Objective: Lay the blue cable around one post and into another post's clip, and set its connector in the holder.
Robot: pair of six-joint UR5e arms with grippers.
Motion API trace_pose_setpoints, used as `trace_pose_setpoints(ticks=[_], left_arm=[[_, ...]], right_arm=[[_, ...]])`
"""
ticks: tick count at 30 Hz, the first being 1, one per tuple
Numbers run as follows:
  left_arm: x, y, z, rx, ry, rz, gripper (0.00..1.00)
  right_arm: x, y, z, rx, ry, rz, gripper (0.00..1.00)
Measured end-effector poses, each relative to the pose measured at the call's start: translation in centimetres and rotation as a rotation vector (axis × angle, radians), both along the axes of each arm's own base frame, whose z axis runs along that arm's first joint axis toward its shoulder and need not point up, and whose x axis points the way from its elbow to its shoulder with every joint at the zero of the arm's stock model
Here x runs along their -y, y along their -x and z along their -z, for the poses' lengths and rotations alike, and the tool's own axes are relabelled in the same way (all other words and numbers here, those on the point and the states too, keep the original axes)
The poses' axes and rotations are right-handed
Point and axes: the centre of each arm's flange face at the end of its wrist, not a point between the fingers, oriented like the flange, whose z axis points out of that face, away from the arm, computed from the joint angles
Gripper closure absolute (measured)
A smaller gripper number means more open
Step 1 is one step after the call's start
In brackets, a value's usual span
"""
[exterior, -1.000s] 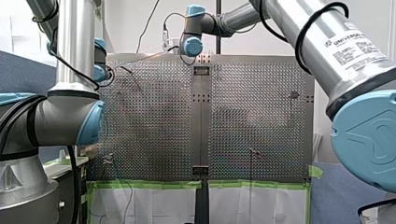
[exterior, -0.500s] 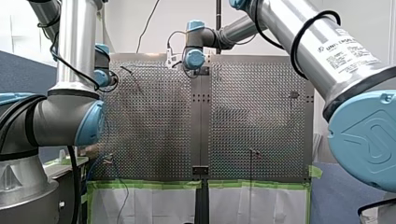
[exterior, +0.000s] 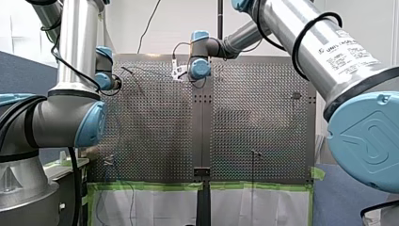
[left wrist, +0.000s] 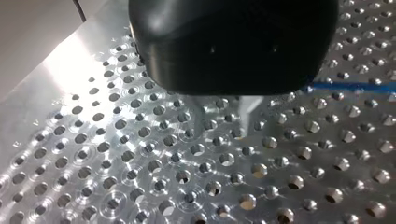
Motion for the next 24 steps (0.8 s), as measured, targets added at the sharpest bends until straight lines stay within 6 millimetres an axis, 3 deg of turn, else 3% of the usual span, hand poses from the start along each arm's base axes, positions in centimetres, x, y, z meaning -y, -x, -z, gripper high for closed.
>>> trace_pose_setpoints(ticks=[24], left_arm=[[1.5, 0.4, 0.9, -0.011, 0.073, 0.026, 0.0]], right_arm=[[-0.9, 1.7, 8.1, -0.035, -0.063, 0.009, 1.0]])
